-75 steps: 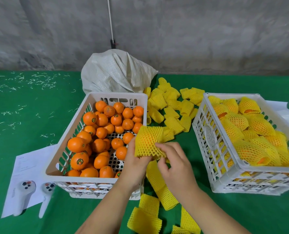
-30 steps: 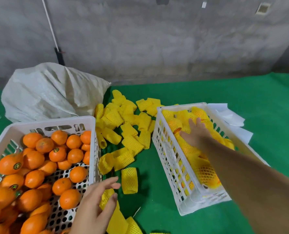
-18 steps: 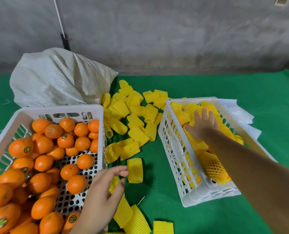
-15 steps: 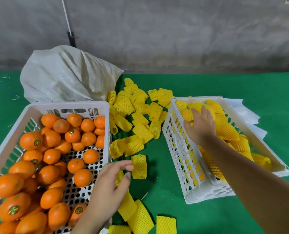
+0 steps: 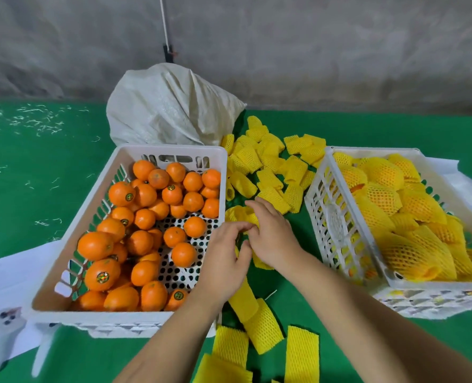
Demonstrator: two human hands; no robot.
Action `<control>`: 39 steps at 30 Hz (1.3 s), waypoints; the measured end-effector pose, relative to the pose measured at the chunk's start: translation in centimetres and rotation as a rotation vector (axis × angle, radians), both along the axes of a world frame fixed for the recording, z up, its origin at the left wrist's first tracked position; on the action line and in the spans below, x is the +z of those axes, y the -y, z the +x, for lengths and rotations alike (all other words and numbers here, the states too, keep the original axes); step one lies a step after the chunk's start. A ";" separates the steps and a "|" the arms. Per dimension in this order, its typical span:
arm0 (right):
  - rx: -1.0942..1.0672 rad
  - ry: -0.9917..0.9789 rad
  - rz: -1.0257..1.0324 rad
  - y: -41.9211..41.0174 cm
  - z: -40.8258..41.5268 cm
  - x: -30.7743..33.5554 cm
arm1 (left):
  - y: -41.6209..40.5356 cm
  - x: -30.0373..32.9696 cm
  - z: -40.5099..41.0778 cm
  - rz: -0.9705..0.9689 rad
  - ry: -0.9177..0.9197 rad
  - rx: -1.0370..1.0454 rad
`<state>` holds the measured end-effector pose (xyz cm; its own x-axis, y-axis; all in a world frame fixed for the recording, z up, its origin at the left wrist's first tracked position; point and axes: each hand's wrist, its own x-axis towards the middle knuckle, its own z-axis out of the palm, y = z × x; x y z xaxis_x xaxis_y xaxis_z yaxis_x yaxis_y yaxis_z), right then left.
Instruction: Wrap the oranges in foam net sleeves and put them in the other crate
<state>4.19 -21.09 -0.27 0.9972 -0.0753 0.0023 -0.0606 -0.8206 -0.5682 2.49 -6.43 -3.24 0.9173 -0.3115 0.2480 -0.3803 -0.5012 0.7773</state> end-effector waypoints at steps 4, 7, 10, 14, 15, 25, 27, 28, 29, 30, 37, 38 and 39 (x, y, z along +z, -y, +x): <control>0.051 0.019 -0.106 -0.1 1.0 0.4 | 0.2 0.6 1.8 0.038 -0.057 0.078; -0.065 0.043 -0.357 4.8 1.2 0.8 | 0.4 0.3 2.0 0.067 -0.053 0.078; -0.392 -0.071 -0.597 11.9 1.3 1.7 | 0.5 0.1 2.5 0.025 -0.081 0.079; -0.482 -0.251 -0.614 16.4 1.0 1.0 | 0.5 0.4 3.9 -0.140 -0.145 0.070; -0.470 -0.220 -0.631 16.9 1.1 0.7 | 0.5 0.4 4.0 -0.165 -0.157 0.069; -0.555 -0.323 -0.526 18.3 3.1 0.7 | 0.2 -0.5 4.3 -0.229 -0.275 0.064; -0.618 -0.314 -0.485 17.9 3.2 0.6 | 0.2 -0.5 4.5 -0.326 -0.353 0.045; -0.635 -0.316 -0.478 17.7 3.2 0.5 | 0.2 -0.5 4.6 -0.366 -0.381 0.040; -0.636 -0.325 -0.475 17.5 3.3 0.6 | 0.3 -0.5 4.6 -0.381 -0.392 0.041; -0.635 -0.332 -0.461 17.2 3.4 0.5 | 0.4 -0.6 4.6 -0.380 -0.395 0.045; -0.714 -0.308 -0.183 10.0 6.1 -0.9 | 0.6 -1.3 4.7 -0.366 -0.388 0.049; -0.692 -0.312 -0.175 8.8 6.6 -1.0 | 0.6 -1.4 4.7 -0.370 -0.402 0.055; -0.665 -0.314 -0.184 7.9 7.1 -1.0 | 0.5 -1.4 4.7 -0.371 -0.402 0.063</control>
